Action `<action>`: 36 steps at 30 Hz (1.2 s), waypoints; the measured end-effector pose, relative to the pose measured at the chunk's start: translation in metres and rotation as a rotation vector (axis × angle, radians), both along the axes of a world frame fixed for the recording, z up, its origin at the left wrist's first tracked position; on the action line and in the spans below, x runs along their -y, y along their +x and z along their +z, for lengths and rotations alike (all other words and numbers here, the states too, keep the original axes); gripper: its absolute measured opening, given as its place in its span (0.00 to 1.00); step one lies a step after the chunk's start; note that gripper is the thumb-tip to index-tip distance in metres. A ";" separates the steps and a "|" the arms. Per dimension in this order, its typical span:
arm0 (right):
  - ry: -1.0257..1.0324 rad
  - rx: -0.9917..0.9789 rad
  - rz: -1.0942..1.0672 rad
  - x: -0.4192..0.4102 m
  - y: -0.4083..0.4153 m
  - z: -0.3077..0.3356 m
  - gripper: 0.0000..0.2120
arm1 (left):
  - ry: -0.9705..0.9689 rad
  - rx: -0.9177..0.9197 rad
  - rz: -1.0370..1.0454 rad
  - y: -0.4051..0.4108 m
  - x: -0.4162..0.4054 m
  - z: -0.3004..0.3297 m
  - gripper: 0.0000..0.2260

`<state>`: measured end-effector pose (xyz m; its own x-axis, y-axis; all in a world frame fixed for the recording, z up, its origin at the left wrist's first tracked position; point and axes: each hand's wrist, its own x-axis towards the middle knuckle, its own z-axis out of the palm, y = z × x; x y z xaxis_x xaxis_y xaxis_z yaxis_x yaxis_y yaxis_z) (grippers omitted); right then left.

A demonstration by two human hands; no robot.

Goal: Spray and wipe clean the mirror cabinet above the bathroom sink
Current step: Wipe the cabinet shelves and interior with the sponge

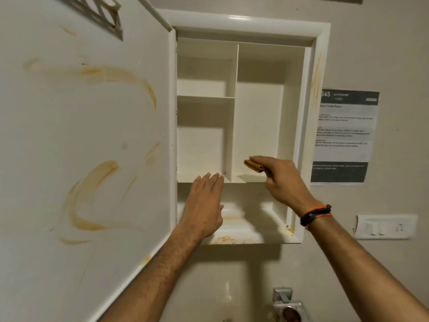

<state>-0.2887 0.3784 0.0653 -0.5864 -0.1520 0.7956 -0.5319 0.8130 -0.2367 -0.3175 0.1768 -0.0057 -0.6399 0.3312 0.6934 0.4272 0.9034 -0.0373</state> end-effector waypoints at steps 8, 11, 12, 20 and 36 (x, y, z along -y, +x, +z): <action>0.240 0.038 -0.071 0.017 -0.002 -0.043 0.30 | -0.023 0.024 -0.053 0.001 0.008 0.005 0.34; 0.005 0.011 0.032 0.006 0.012 -0.047 0.27 | -0.010 0.047 -0.088 0.003 0.012 0.010 0.32; -0.104 0.010 0.058 0.002 0.017 -0.050 0.26 | 0.013 0.059 -0.105 0.004 0.013 0.012 0.31; -0.270 0.075 -0.043 -0.024 0.017 -0.085 0.26 | 0.014 0.110 -0.063 0.000 0.029 0.029 0.26; 0.228 0.453 -0.152 -0.014 -0.040 -0.109 0.19 | 0.020 0.177 -0.069 -0.006 0.038 0.023 0.31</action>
<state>-0.3289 0.3920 -0.0436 -0.8928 -0.1780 0.4137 -0.2890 0.9309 -0.2232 -0.3237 0.1385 0.0174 -0.7289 0.3658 0.5786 0.4861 0.8718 0.0612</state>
